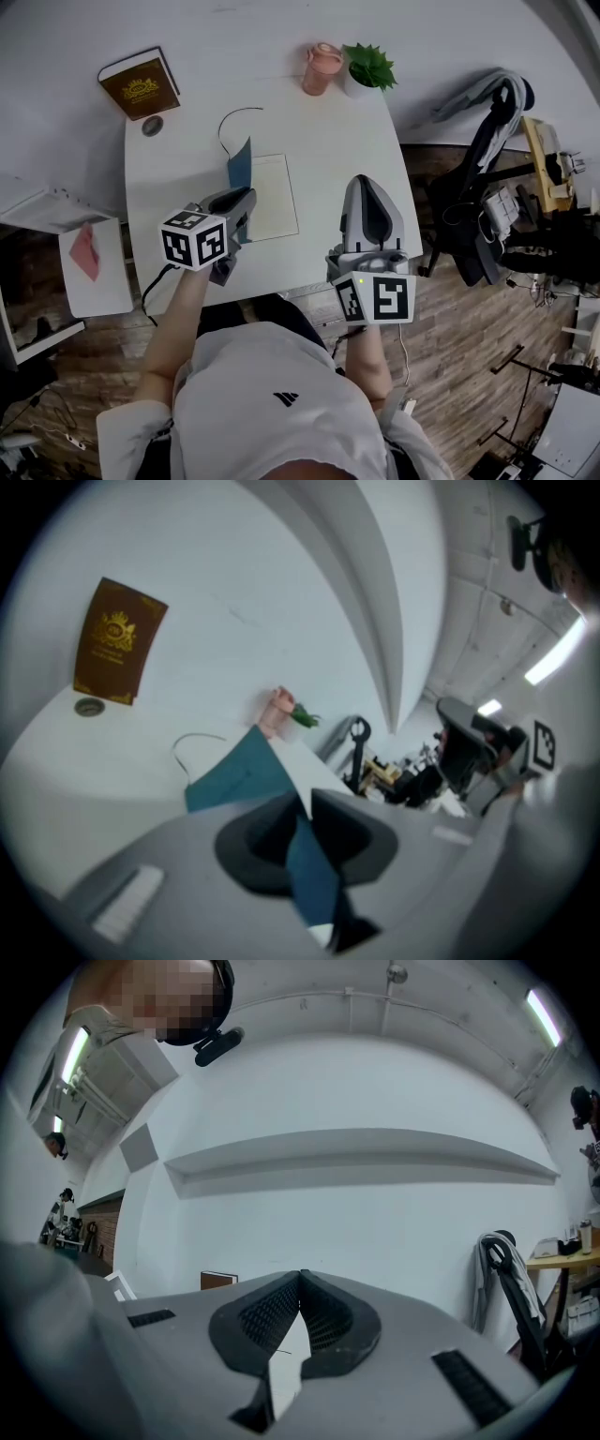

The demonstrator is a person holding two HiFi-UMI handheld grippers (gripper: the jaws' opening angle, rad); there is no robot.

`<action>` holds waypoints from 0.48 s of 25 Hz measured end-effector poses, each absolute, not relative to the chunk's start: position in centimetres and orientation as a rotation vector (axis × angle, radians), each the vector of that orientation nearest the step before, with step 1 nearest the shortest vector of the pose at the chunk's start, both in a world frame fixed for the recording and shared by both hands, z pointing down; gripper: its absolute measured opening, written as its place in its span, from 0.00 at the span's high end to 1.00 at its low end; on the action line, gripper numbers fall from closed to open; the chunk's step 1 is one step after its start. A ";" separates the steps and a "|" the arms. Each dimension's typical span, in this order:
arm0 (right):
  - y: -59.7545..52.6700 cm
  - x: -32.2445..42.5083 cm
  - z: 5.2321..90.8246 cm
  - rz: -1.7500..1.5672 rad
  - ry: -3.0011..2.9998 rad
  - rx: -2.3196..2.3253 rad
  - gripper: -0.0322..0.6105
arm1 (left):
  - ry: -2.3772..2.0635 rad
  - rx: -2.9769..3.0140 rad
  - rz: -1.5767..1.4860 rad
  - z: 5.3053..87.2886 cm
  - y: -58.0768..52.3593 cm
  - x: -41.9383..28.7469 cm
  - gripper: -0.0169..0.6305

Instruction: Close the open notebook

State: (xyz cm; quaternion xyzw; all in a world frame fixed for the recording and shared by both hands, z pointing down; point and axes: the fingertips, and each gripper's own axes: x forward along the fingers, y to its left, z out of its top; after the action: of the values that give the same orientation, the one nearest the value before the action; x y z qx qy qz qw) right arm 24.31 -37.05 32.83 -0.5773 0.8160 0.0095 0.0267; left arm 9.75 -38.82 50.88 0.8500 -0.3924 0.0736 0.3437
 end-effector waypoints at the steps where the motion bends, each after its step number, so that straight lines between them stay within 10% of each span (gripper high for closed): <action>1: -37.0 24.9 32.9 0.028 2.519 -1.787 0.96 | -1.017 2.206 0.199 51.1 -39.0 10.4 0.89; 12: -37.1 30.3 34.0 0.000 2.520 -1.823 0.96 | -1.030 2.171 0.342 55.4 -40.3 16.1 0.87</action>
State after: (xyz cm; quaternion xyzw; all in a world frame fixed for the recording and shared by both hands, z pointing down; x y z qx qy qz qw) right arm 30.35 -37.07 33.98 -0.5860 0.8102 -0.0001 0.0156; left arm 16.10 -40.33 55.36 0.8379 -0.3976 0.1322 0.3498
